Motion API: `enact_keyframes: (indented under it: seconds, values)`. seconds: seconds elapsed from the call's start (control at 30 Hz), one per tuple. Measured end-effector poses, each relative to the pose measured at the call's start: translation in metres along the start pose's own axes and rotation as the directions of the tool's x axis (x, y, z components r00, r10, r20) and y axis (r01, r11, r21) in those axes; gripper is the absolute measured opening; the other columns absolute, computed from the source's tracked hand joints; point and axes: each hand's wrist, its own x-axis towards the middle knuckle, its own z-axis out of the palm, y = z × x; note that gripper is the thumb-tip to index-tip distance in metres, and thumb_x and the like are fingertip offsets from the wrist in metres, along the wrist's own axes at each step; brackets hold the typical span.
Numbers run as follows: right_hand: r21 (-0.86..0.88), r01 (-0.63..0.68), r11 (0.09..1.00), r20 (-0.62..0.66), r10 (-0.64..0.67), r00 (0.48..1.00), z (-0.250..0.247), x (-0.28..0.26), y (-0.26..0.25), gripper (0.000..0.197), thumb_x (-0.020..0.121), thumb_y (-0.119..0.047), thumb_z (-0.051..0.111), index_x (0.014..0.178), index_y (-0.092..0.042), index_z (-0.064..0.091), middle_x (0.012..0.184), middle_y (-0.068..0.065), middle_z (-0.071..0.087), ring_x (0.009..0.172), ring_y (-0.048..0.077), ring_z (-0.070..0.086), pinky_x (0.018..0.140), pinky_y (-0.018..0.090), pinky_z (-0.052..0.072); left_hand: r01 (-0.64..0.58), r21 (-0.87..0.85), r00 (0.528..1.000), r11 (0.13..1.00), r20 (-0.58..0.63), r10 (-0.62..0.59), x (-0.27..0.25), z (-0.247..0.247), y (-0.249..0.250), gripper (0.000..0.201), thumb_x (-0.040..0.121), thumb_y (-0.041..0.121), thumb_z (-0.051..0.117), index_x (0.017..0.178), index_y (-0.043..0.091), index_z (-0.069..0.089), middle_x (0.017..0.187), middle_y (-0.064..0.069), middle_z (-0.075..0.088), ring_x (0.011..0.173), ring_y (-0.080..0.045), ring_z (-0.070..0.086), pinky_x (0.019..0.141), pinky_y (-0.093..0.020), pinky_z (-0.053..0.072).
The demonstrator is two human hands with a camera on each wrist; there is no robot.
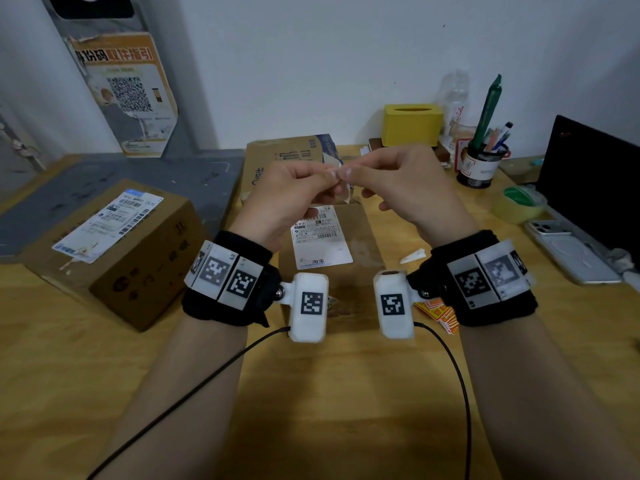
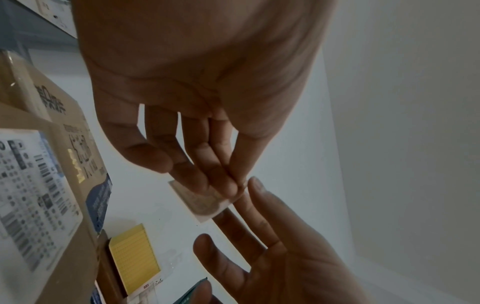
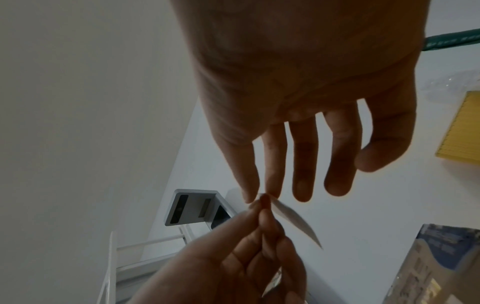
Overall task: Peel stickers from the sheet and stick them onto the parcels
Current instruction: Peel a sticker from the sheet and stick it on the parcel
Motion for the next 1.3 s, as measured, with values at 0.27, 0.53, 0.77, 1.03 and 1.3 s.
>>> enact_keyframes:
  seconds: [0.27, 0.53, 0.77, 1.03, 1.3]
  values:
    - [0.032, -0.004, 0.999, -0.042, 0.005, 0.999, 0.004, 0.014, 0.002, 0.011, 0.086, -0.024, 0.078, 0.081, -0.014, 0.08, 0.09, 0.014, 0.079, 0.063, 0.013, 0.063, 0.049, 0.014, 0.046, -0.004, 0.042, 0.999, 0.999, -0.049, 0.006, 0.01, 0.004, 0.003, 0.015, 0.093, 0.023, 0.065, 0.086, 0.019, 0.077, 0.073, 0.007, 0.073, 0.072, -0.011, 0.065, 0.068, -0.03, 0.047]
    - [0.116, 0.021, 0.993, -0.1, -0.009, 0.995, 0.006, 0.029, 0.011, 0.009, 0.086, -0.02, 0.075, 0.08, -0.016, 0.08, 0.071, -0.002, 0.075, 0.056, 0.011, 0.063, 0.052, 0.018, 0.045, 0.017, 0.033, 0.996, 0.999, -0.091, -0.014, 0.024, 0.002, 0.007, 0.016, 0.092, 0.016, 0.062, 0.08, 0.018, 0.072, 0.071, 0.006, 0.072, 0.062, -0.006, 0.065, 0.052, -0.017, 0.047]
    - [0.151, 0.041, 0.988, -0.099, -0.027, 0.995, 0.004, 0.037, 0.016, 0.015, 0.091, -0.023, 0.071, 0.081, -0.015, 0.079, 0.073, 0.002, 0.075, 0.06, 0.015, 0.064, 0.055, 0.029, 0.046, 0.01, 0.071, 0.993, 0.997, -0.115, -0.001, 0.03, 0.001, 0.01, 0.017, 0.092, 0.019, 0.062, 0.079, 0.021, 0.073, 0.071, 0.008, 0.073, 0.067, -0.007, 0.067, 0.059, -0.02, 0.046]
    - [0.154, 0.103, 0.983, -0.046, -0.097, 0.994, -0.004, 0.033, 0.009, 0.014, 0.089, -0.019, 0.072, 0.079, -0.013, 0.079, 0.069, 0.003, 0.073, 0.057, 0.015, 0.062, 0.051, 0.023, 0.045, -0.013, 0.086, 0.999, 0.996, -0.043, 0.017, 0.023, 0.001, 0.017, 0.026, 0.098, 0.035, 0.057, 0.094, 0.022, 0.079, 0.09, 0.004, 0.08, 0.08, -0.012, 0.073, 0.066, -0.025, 0.049]
    - [0.163, 0.085, 0.983, -0.021, -0.083, 0.996, -0.007, 0.026, 0.008, 0.014, 0.093, -0.018, 0.07, 0.084, -0.013, 0.079, 0.067, -0.002, 0.07, 0.058, 0.017, 0.061, 0.052, 0.029, 0.043, -0.086, 0.072, 0.995, 0.994, -0.042, 0.089, 0.02, 0.001, 0.018, 0.019, 0.095, 0.034, 0.064, 0.094, 0.023, 0.08, 0.09, 0.004, 0.08, 0.079, -0.012, 0.074, 0.067, -0.029, 0.051]
